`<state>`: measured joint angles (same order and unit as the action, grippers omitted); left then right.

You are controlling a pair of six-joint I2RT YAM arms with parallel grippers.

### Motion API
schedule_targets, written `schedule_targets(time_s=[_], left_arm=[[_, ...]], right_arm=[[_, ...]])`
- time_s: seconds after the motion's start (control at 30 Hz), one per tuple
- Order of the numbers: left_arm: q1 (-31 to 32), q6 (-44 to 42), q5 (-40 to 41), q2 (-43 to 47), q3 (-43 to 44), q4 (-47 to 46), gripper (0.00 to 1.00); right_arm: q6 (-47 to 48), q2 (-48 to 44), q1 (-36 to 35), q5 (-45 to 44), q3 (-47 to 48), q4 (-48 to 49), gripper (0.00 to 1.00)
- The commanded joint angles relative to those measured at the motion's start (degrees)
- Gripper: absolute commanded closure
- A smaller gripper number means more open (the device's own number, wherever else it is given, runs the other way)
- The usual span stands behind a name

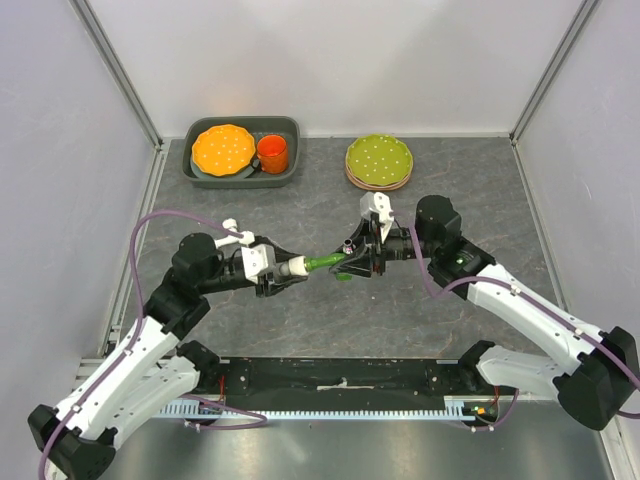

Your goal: Install the water faucets

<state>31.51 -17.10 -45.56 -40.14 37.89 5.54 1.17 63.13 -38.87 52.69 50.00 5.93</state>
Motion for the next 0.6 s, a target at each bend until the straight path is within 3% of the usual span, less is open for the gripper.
schedule_targets(time_s=[0.0, 0.2, 0.23, 0.4, 0.57], left_arm=[[4.96, -9.6, 15.65, 1.47, 0.26, 1.05, 0.98], [15.24, -20.49, 34.29, 1.38, -0.36, 1.49, 0.98], [18.64, -23.65, 40.4, 0.77, -0.36, 0.88, 0.98], [26.49, -31.75, 55.71, -2.56, 0.08, -1.67, 0.98], [31.94, -36.42, 64.71, -7.57, -0.27, -7.89, 0.98]], right_arm=[[-21.62, 1.2, -0.77, -2.58, 2.64, 9.18, 1.0], [-35.7, 3.05, -0.77, -7.68, 4.58, 9.0, 1.0], [-38.76, 3.66, -0.77, -8.64, 4.93, 9.01, 1.0], [-42.91, 5.59, -0.59, -11.81, 4.93, 8.22, 1.0], [-44.5, 5.6, -0.59, -16.98, 4.14, 7.78, 1.0]])
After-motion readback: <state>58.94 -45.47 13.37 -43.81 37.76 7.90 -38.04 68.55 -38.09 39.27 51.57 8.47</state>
